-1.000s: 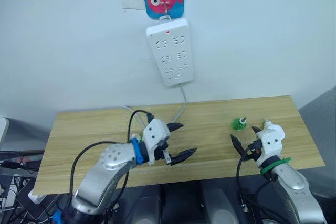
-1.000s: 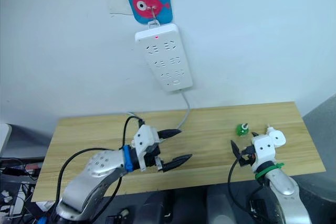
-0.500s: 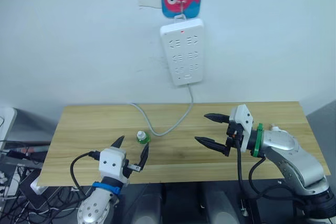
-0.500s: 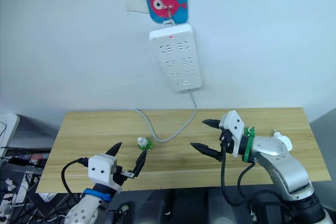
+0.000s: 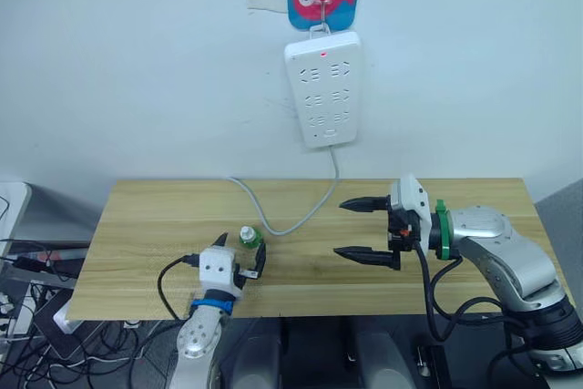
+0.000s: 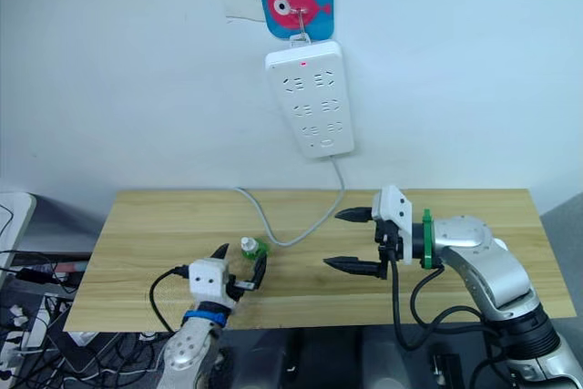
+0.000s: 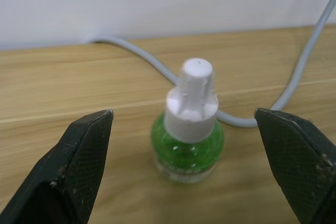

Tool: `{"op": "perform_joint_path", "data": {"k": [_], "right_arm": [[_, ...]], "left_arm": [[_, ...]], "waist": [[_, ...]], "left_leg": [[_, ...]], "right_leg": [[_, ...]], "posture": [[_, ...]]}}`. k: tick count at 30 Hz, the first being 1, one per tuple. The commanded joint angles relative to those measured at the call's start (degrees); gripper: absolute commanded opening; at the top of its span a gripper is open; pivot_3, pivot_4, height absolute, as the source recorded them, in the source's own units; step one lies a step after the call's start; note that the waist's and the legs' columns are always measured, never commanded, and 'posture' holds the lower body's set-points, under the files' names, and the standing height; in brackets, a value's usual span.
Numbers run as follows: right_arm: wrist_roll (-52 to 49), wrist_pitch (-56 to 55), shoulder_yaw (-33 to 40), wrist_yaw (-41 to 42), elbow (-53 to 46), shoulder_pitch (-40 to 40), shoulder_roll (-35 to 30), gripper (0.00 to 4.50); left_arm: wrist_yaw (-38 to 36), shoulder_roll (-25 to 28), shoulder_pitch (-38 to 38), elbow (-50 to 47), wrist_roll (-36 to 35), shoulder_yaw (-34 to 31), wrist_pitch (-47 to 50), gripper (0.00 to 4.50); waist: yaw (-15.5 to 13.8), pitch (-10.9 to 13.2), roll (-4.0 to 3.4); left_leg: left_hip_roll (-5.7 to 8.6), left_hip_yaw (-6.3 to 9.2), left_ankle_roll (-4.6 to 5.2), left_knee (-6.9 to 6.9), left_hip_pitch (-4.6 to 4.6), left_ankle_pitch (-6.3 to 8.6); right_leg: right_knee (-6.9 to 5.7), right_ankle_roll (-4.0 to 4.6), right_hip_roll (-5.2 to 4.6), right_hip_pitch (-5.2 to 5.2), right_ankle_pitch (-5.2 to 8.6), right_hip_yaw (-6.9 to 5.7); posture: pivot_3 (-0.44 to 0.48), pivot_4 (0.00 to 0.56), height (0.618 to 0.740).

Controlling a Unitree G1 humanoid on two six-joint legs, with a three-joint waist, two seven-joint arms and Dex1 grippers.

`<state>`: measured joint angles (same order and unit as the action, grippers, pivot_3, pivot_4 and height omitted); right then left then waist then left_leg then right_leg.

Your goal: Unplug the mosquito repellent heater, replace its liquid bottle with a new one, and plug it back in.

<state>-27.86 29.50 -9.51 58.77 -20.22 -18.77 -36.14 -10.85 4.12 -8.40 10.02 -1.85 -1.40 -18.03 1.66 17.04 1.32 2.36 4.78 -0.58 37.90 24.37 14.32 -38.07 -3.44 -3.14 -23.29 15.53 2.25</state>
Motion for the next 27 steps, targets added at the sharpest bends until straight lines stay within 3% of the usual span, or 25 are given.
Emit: {"op": "perform_joint_path", "data": {"k": [1, 10, 13, 18, 21, 23, 27], "right_arm": [[-1.54, 1.54, 0.86, -1.5, -3.07, -0.95, 0.76, 4.46], [-2.53, 4.67, 2.52, -4.72, -3.88, -1.58, 1.3, 4.46], [-2.63, 5.05, 2.97, -5.54, -4.0, -1.63, 1.59, 4.5], [-2.78, 5.33, 3.82, -7.68, -3.46, -1.48, 2.33, 4.5], [-2.32, 5.13, 3.7, -8.72, -3.12, -1.26, 3.21, 4.5], [-1.52, 4.46, 3.0, -9.05, -3.58, -0.96, 3.55, 4.5], [-0.4, 4.0, 1.55, -10.15, -6.0, -0.34, 4.19, 4.5]], "left_arm": [[1.14, -0.75, 2.27, 5.54, 0.11, -0.41, -3.47, 4.5], [3.62, -0.22, 7.84, 17.49, 2.16, -0.45, -9.93, 4.5], [4.63, -0.03, 7.76, 17.98, 2.62, -0.52, -10.52, 3.89], [3.43, 1.43, 8.74, 18.78, 3.5, 0.27, -12.94, 2.43], [4.14, 2.41, 9.85, 19.66, 4.32, 0.03, -13.07, 2.27], [2.97, 3.06, 9.68, 16.83, 3.79, 0.37, -11.84, 2.27], [-4.92, 6.63, 7.61, 1.63, 1.59, 3.46, -2.61, 2.27]], "waist": [[0.14, 0.0, 0.0], [0.17, 0.0, 0.0], [0.21, -0.01, 0.0], [0.16, -0.05, 0.0], [0.16, -0.09, -0.01], [0.15, -0.12, -0.01], [0.16, -0.14, -0.01]], "left_leg": [[0.0, 0.0, 0.0, 0.0, 0.0, 0.0], [0.01, -0.01, 0.0, 0.01, 0.0, 0.0], [0.01, -0.01, 0.0, 0.01, 0.0, 0.0], [0.02, -0.01, -0.01, 0.02, -0.01, -0.01], [0.01, -0.01, -0.02, 0.02, -0.01, -0.01], [0.02, -0.01, -0.02, 0.03, -0.01, -0.01], [0.03, -0.03, -0.03, 0.02, 0.0, -0.01]], "right_leg": [[0.0, 0.0, 0.0, 0.0, -0.01, 0.01], [-0.02, -0.03, 0.0, -0.03, -0.04, -0.07], [-0.03, -0.03, 0.0, -0.03, -0.05, -0.07], [-0.03, -0.03, 0.0, -0.03, -0.05, -0.07], [-0.05, -0.03, 0.01, -0.04, -0.07, -0.09], [-0.06, -0.03, 0.01, -0.04, -0.07, -0.12], [-0.04, -0.06, 0.0, -0.06, -0.09, -0.1]], "posture": [[-0.045, 0.319, 0.74], [-0.057, 0.305, 0.74], [-0.054, 0.294, 0.74], [-0.047, 0.283, 0.74], [-0.038, 0.271, 0.74], [-0.035, 0.265, 0.74], [-0.028, 0.261, 0.74]]}}
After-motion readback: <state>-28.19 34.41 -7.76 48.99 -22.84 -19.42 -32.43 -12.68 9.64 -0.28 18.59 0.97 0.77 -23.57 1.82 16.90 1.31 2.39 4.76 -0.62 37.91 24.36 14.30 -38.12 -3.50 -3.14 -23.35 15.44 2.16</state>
